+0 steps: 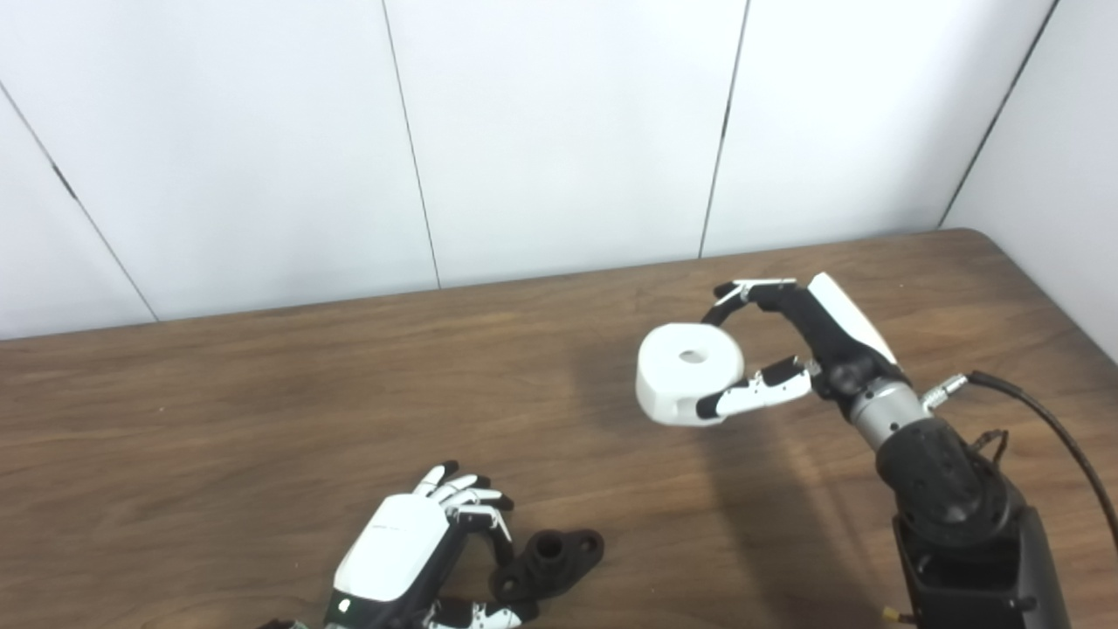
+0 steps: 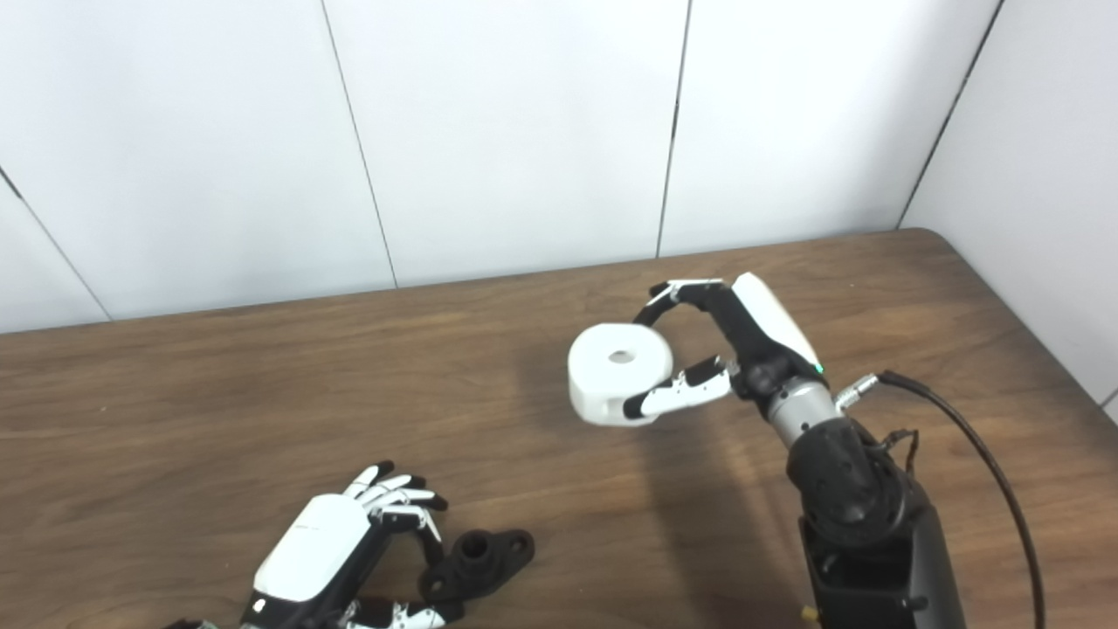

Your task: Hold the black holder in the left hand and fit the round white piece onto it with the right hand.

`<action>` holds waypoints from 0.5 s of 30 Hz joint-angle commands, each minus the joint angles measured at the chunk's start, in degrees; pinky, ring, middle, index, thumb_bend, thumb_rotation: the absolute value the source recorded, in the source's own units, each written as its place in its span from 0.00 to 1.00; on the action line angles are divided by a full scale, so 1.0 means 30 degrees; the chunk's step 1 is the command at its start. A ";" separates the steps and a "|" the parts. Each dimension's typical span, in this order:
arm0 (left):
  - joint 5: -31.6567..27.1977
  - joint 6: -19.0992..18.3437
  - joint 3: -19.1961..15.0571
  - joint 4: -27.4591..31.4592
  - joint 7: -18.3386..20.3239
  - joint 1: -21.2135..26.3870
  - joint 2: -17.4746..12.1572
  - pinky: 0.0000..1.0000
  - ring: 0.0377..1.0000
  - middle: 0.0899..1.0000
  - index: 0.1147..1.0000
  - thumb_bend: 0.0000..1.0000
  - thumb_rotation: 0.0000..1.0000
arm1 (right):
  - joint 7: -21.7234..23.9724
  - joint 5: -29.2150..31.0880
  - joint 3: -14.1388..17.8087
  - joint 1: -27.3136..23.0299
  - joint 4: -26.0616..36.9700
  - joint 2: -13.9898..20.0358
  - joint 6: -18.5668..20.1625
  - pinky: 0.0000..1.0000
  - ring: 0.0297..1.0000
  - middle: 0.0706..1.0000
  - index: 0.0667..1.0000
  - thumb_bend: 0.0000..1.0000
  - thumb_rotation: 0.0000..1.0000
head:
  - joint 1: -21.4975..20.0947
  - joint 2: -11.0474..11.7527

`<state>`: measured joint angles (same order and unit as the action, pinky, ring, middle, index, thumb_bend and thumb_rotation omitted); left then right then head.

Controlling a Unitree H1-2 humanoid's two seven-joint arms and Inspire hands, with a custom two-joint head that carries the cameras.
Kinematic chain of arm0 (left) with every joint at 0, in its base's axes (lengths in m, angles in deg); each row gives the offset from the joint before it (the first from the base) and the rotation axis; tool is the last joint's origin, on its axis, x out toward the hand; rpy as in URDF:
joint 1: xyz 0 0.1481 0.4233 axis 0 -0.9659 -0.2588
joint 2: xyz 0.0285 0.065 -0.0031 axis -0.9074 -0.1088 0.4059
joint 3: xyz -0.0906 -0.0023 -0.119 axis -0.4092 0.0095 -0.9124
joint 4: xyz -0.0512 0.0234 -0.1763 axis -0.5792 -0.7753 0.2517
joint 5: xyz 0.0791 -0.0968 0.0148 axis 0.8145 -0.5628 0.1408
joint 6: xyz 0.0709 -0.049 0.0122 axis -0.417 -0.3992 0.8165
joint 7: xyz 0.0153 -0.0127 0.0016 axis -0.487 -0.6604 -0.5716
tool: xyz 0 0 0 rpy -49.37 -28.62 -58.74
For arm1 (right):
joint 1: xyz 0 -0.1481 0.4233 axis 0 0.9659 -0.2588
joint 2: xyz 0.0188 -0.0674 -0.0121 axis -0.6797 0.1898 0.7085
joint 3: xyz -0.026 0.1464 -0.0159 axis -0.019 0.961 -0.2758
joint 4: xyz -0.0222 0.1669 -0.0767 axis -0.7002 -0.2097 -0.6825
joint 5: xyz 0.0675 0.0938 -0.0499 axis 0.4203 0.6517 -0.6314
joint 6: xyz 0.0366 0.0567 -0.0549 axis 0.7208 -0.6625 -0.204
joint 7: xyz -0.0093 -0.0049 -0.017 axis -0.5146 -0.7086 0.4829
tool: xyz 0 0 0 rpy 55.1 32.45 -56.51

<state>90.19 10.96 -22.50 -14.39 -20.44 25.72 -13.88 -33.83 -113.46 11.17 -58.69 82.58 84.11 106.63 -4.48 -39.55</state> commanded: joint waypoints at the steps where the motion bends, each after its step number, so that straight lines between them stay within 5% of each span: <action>1: 0.0588 -0.0319 0.0378 -0.0194 0.0639 -0.0013 0.0043 0.99 0.87 0.75 0.42 0.52 0.05 | 0.1139 -0.0017 0.0520 -0.0475 0.1166 -0.0770 -0.0106 0.93 0.86 0.79 0.44 0.53 0.14 | 0.0012 -0.0057; 8: 0.0620 -0.0673 0.0448 0.0118 0.0895 0.0052 0.0026 1.00 0.87 0.76 0.42 0.52 0.05 | 0.3842 -0.1560 0.0299 -0.0158 0.2930 -0.2643 -0.0108 0.94 0.86 0.78 0.44 0.53 0.15 | 0.0202 -0.0779; 15: 0.0728 -0.0957 0.0567 0.0278 0.0908 0.0086 0.0061 1.00 0.87 0.76 0.42 0.52 0.05 | 0.4636 -0.2050 -0.0928 0.0428 0.3785 -0.3255 -0.0120 0.90 0.86 0.78 0.44 0.53 0.15 | 0.0357 -0.1189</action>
<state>90.65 8.75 -21.68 -13.51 -19.86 25.84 -13.72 -20.21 -119.34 8.88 -56.17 90.98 74.73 106.69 -3.34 -43.07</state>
